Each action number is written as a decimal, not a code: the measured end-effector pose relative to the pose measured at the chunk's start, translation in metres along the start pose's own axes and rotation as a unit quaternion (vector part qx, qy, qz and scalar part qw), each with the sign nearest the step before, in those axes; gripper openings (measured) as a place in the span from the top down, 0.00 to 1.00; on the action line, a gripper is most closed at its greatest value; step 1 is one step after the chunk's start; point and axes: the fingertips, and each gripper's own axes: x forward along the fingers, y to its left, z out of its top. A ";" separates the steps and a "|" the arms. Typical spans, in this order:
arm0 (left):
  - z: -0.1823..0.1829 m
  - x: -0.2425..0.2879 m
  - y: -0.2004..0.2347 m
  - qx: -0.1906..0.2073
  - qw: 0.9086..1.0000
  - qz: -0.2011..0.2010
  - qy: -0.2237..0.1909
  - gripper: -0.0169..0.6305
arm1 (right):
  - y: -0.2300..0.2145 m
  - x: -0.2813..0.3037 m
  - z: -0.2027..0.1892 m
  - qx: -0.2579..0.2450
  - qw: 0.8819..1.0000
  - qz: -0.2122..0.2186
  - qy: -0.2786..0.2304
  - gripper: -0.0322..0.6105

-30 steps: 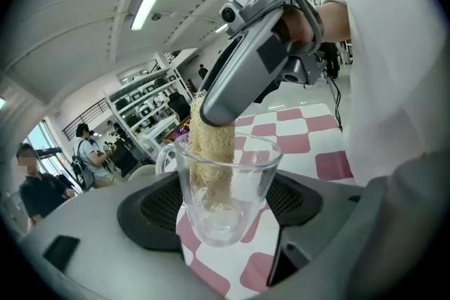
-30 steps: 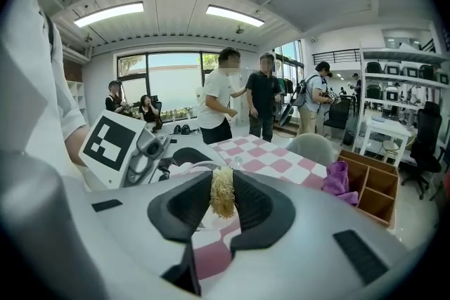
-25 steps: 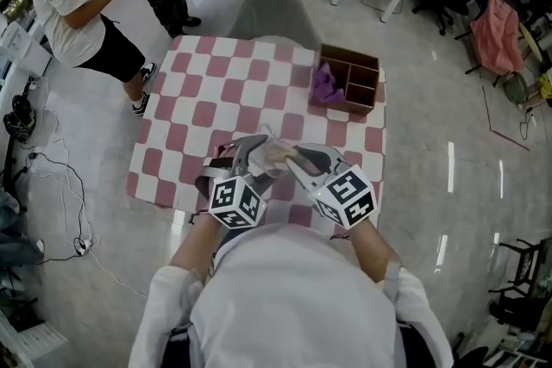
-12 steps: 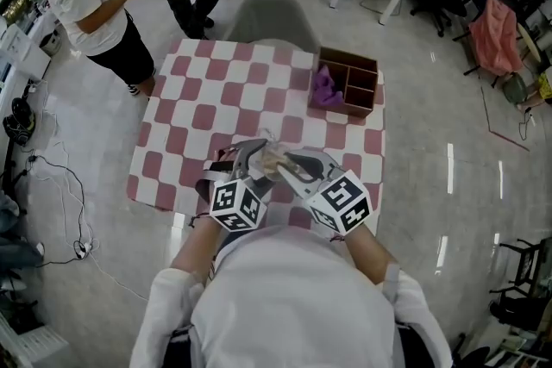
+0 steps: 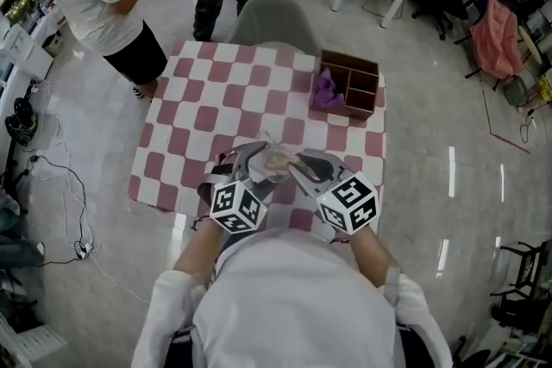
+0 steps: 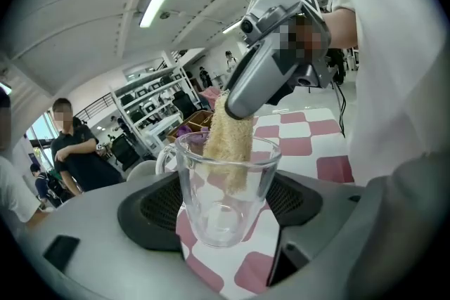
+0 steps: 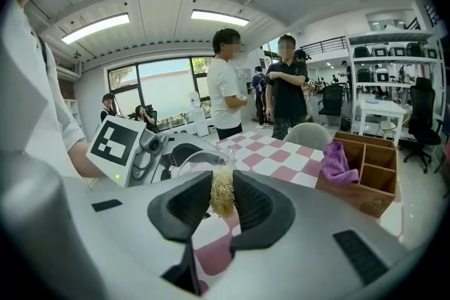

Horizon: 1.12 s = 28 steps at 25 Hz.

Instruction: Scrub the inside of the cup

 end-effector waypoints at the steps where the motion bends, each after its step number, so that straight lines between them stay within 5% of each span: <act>1: -0.001 0.000 0.001 -0.003 1.000 0.002 0.001 0.42 | 0.002 -0.001 -0.002 0.006 1.000 0.003 0.000 0.79; 13: 0.007 0.011 0.010 -0.045 0.999 0.002 -0.019 0.42 | -0.005 -0.025 0.006 0.106 0.991 0.012 -0.077 0.79; 21: 0.011 0.028 0.018 -0.109 0.992 -0.022 -0.054 0.42 | -0.038 -0.052 0.010 0.204 0.965 -0.033 -0.164 0.79; 28: 0.009 0.048 0.027 -0.144 0.986 -0.045 -0.073 0.42 | -0.055 -0.071 0.002 0.230 0.952 -0.087 -0.183 0.79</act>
